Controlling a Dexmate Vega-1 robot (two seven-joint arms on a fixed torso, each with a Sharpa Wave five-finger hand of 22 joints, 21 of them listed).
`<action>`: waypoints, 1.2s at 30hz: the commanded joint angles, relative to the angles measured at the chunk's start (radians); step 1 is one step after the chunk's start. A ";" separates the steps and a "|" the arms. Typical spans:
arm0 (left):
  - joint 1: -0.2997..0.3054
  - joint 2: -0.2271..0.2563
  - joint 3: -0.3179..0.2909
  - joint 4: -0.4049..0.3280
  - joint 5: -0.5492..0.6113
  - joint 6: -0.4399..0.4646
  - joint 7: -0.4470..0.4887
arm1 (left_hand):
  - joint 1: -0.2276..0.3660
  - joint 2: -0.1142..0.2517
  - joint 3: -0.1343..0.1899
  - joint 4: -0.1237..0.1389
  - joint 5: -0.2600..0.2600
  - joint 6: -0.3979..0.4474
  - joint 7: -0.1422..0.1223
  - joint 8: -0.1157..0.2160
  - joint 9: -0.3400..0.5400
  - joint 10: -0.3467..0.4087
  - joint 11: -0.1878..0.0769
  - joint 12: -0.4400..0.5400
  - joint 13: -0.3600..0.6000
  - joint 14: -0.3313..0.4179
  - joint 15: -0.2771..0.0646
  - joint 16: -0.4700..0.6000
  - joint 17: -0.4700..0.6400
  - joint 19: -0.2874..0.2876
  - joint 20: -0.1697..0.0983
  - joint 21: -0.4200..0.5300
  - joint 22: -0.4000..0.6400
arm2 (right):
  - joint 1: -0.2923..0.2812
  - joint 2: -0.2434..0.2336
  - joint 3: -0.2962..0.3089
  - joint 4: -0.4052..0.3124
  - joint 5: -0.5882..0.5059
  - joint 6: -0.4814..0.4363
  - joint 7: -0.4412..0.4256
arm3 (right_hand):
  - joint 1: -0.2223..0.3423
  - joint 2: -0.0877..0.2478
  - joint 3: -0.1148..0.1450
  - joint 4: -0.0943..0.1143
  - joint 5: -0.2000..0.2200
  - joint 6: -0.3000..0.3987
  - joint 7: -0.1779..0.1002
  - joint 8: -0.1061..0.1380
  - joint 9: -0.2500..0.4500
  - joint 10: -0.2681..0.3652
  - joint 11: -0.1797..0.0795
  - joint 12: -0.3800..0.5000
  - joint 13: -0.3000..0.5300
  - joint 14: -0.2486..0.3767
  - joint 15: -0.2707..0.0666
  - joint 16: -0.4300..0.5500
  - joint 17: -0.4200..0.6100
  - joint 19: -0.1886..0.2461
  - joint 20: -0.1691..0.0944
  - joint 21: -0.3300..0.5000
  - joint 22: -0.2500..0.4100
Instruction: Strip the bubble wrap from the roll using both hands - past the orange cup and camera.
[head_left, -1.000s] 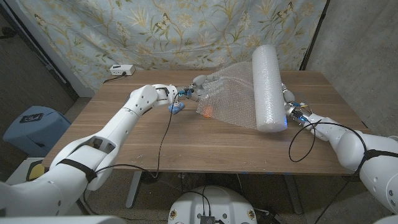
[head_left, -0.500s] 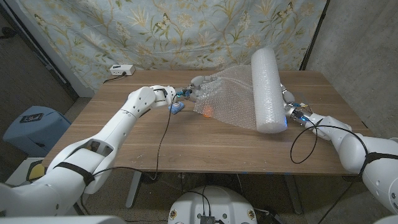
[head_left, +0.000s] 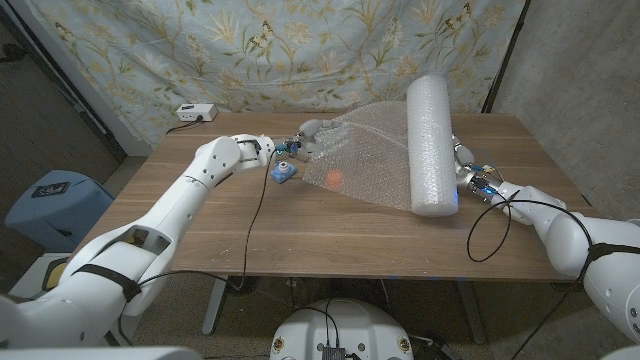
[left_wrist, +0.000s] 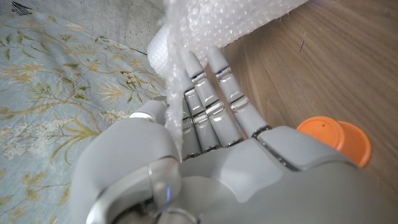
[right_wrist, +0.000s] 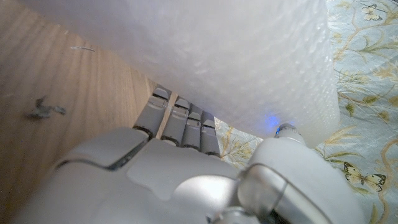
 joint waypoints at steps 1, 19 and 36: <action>0.015 0.030 -0.012 -0.033 -0.019 0.001 0.019 | 0.010 0.001 0.001 0.001 -0.001 0.008 0.001 -0.003 0.003 0.006 -0.001 -0.002 0.006 0.001 -0.006 0.000 0.006 -0.006 -0.001 0.009 -0.001 | -0.016 -0.004 -0.005 -0.033 0.012 -0.021 -0.012 | -0.006 0.000 -0.008 0.001 0.005 0.000 0.043 -0.001 0.001 0.010 0.004 -0.001 0.004 0.004 0.009 0.005 0.005 0.004 -0.002 -0.002 0.003; 0.036 0.042 -0.022 -0.047 -0.050 -0.004 0.040 | 0.009 0.000 0.001 0.002 -0.001 0.010 -0.001 -0.004 0.004 0.008 -0.003 -0.006 0.008 0.001 -0.004 -0.001 0.005 -0.009 -0.001 0.016 -0.002 | -0.046 -0.022 -0.039 -0.107 0.032 -0.091 -0.040 | -0.012 0.004 -0.014 0.006 0.011 0.003 0.048 -0.002 0.000 0.015 0.011 -0.004 0.007 0.006 0.011 0.005 0.003 0.012 0.000 -0.003 0.003; 0.037 0.040 -0.025 -0.025 -0.058 -0.022 0.036 | 0.007 0.000 0.001 0.003 -0.001 0.008 -0.002 -0.008 0.005 0.009 -0.003 -0.009 0.011 -0.001 -0.004 -0.002 0.006 -0.013 -0.002 0.023 -0.003 | -0.055 -0.045 -0.082 -0.170 0.040 -0.181 -0.069 | -0.021 0.007 -0.022 0.012 0.017 0.006 0.050 -0.003 -0.002 0.018 0.022 -0.008 0.011 0.012 0.021 0.007 0.002 0.024 0.006 -0.002 0.003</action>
